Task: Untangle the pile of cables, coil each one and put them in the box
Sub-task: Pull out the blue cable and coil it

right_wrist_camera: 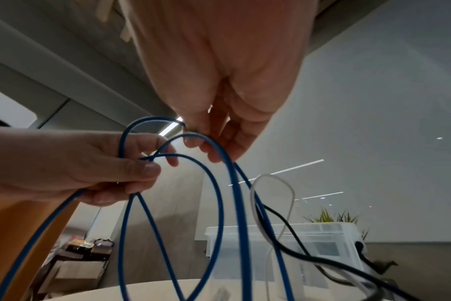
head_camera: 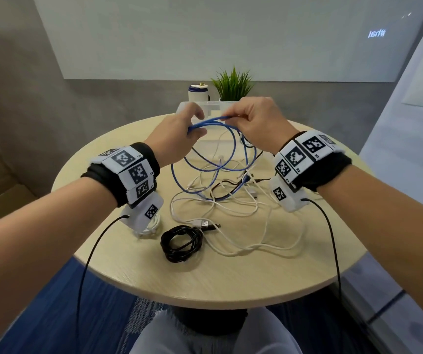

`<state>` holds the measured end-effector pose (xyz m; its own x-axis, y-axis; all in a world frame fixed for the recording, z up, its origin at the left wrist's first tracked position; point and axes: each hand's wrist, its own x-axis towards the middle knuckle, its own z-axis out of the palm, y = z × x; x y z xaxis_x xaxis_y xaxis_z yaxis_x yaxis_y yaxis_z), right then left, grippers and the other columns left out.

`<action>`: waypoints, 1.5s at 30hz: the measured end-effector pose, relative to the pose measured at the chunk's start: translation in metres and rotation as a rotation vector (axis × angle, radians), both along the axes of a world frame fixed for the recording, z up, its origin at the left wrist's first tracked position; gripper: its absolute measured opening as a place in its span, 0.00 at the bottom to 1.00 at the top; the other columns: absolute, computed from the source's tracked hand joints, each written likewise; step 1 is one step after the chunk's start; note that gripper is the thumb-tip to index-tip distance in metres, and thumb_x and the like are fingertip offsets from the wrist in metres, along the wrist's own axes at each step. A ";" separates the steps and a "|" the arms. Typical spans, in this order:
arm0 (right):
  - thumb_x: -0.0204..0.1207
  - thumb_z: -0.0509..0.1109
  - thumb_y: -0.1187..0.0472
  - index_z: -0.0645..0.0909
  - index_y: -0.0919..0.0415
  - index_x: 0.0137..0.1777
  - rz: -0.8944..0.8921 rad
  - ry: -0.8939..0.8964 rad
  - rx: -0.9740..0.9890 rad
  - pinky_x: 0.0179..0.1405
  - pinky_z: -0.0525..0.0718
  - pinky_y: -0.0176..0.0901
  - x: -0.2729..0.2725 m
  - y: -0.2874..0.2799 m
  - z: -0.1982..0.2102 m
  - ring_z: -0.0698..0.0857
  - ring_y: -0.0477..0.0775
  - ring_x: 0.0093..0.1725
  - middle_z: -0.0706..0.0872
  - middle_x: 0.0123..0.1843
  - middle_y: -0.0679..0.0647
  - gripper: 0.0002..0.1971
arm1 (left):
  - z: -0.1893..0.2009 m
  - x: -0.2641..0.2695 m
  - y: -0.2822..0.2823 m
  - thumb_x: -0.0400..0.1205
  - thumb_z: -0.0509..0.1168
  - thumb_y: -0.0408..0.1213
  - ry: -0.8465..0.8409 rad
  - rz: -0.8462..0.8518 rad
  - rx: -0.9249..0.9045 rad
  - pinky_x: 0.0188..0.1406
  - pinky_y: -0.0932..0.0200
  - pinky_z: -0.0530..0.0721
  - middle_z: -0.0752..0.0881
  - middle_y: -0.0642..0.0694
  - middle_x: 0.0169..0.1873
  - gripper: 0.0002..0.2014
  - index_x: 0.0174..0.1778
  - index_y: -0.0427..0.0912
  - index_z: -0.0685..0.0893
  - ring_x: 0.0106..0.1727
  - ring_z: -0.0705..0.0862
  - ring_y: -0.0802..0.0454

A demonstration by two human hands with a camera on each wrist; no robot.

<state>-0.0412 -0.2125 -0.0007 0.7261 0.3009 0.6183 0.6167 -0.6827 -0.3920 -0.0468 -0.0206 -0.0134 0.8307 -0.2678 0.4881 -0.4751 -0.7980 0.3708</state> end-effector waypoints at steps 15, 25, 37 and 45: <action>0.80 0.67 0.62 0.83 0.63 0.53 -0.318 0.302 -0.093 0.46 0.72 0.41 0.023 -0.029 -0.035 0.81 0.59 0.50 0.82 0.48 0.58 0.07 | -0.001 0.000 0.005 0.89 0.50 0.44 0.066 -0.078 -0.260 0.26 0.59 0.73 0.72 0.49 0.27 0.12 0.47 0.41 0.72 0.26 0.70 0.52; 0.81 0.64 0.60 0.85 0.63 0.51 -0.336 0.255 -0.067 0.45 0.71 0.40 0.024 -0.029 -0.022 0.80 0.55 0.47 0.85 0.50 0.58 0.09 | 0.001 0.010 0.013 0.89 0.48 0.47 0.069 -0.026 -0.473 0.18 0.66 0.72 0.71 0.48 0.27 0.15 0.36 0.50 0.68 0.25 0.71 0.51; 0.84 0.59 0.61 0.74 0.61 0.50 -0.289 -0.016 0.236 0.38 0.76 0.44 0.027 -0.037 0.005 0.82 0.59 0.41 0.83 0.43 0.58 0.05 | -0.012 0.012 0.021 0.88 0.50 0.46 0.220 0.106 -0.191 0.27 0.59 0.72 0.77 0.47 0.26 0.18 0.39 0.40 0.76 0.26 0.74 0.51; 0.74 0.71 0.69 0.82 0.49 0.38 -0.069 0.062 0.326 0.41 0.85 0.41 0.023 -0.032 -0.006 0.84 0.47 0.34 0.86 0.36 0.51 0.12 | -0.011 0.012 0.021 0.84 0.62 0.43 0.267 0.099 -0.239 0.26 0.63 0.71 0.87 0.50 0.38 0.08 0.46 0.42 0.78 0.27 0.73 0.56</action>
<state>-0.0181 -0.2442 -0.0062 0.7768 0.0436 0.6282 0.5418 -0.5547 -0.6315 -0.0349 0.0006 -0.0247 0.9532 -0.0849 0.2902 -0.2620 -0.7110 0.6525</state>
